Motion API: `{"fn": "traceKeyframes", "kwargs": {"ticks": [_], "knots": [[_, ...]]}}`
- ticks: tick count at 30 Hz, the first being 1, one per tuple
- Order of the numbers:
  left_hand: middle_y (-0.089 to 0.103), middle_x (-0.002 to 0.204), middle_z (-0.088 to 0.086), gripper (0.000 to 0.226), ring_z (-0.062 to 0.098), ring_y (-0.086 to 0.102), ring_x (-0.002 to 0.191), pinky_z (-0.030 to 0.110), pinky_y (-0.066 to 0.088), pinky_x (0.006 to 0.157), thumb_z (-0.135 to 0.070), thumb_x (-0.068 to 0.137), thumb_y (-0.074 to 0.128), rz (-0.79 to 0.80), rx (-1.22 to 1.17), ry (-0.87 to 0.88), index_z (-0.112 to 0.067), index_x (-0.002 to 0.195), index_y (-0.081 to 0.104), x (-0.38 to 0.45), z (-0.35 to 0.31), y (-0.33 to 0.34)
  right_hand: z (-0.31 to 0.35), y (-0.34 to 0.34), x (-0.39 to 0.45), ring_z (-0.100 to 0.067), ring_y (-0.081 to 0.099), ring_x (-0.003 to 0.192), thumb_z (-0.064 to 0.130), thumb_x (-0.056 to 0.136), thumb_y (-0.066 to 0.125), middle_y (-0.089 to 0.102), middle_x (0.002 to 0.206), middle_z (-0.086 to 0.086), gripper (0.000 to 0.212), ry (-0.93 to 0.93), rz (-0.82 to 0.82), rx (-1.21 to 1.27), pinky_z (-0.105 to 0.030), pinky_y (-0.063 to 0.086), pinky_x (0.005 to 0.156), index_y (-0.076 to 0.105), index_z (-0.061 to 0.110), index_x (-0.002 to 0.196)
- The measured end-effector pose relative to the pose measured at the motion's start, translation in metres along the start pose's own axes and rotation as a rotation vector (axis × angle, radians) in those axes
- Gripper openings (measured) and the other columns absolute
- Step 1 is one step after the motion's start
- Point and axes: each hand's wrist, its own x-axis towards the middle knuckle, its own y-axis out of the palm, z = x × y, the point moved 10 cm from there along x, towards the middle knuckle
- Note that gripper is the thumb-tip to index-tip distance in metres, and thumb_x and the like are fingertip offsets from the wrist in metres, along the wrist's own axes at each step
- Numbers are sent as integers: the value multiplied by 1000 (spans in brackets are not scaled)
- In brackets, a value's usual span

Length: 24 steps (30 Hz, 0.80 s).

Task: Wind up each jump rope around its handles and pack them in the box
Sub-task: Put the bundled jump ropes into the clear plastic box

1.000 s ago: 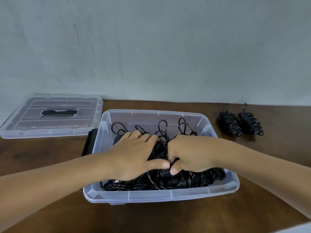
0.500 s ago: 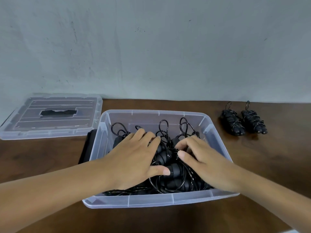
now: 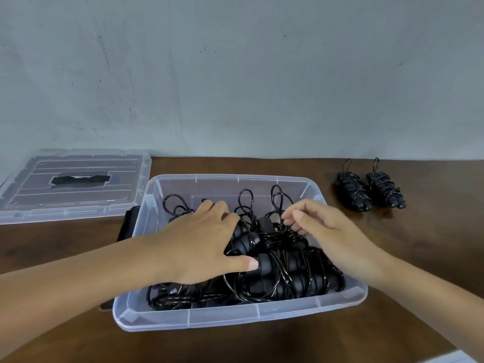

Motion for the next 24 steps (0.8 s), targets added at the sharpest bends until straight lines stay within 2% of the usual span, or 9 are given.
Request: {"fn": "traceKeyframes", "kwargs": {"ticks": [4,7,10,12,14,16,18,20,24], "knots": [[43,121,-9,80,13,37,117,37,46,87,-91,81,38,21,85,-23,-25,124,51,8,-2,-15,-4,-28,5,-11,69,89,8,103,51,75,92,3,24,-22,-83,89,-18,53,84,74,15,99],[49,114,-9,82,16,44,111,37,45,85,-95,76,37,76,123,-40,-24,113,56,17,-3,-23,-6,-53,8,-13,70,86,6,103,51,76,89,-3,24,-49,-119,138,-19,55,84,74,10,97],[67,119,0,100,23,63,111,36,49,91,-97,73,28,68,72,-40,-18,122,63,31,-11,-39,-23,-81,14,-19,69,85,5,103,50,75,89,-9,24,-54,-166,198,-27,58,85,74,6,98],[71,115,-1,101,21,67,105,40,53,91,-95,73,21,10,78,-40,-19,122,64,41,-18,-56,-40,-96,19,-22,69,86,5,104,50,74,89,-11,24,-36,-196,224,-30,58,86,74,4,100],[72,105,-5,90,19,67,97,40,54,87,-93,77,23,-2,92,-50,-23,114,66,55,-27,-68,-62,-114,22,-23,69,85,6,104,50,74,88,-11,24,-6,-214,241,-32,58,84,73,4,100],[73,99,-7,71,17,68,92,39,55,86,-86,86,35,-11,32,-55,-26,105,68,72,-38,-77,-88,-133,27,-25,70,86,8,105,50,75,88,-10,24,27,-228,237,-32,58,84,74,6,100],[73,97,-9,56,14,68,91,40,55,88,-77,92,45,-52,-58,-37,-27,98,69,90,-55,-87,-118,-155,31,-24,71,88,9,105,51,76,88,-7,25,66,-252,209,-33,58,85,75,9,99],[71,97,-10,47,9,66,90,35,54,86,-68,95,50,-105,-131,-15,-25,96,69,112,-78,-97,-150,-176,36,-20,72,87,10,105,51,76,88,-3,26,109,-271,157,-32,58,85,75,12,99],[72,94,-9,37,-6,61,73,20,46,67,-55,100,58,-178,-328,19,-21,94,71,173,-129,-105,-224,-218,42,-24,72,91,8,105,51,76,91,-4,25,227,-317,144,-32,58,84,74,14,99]]}}
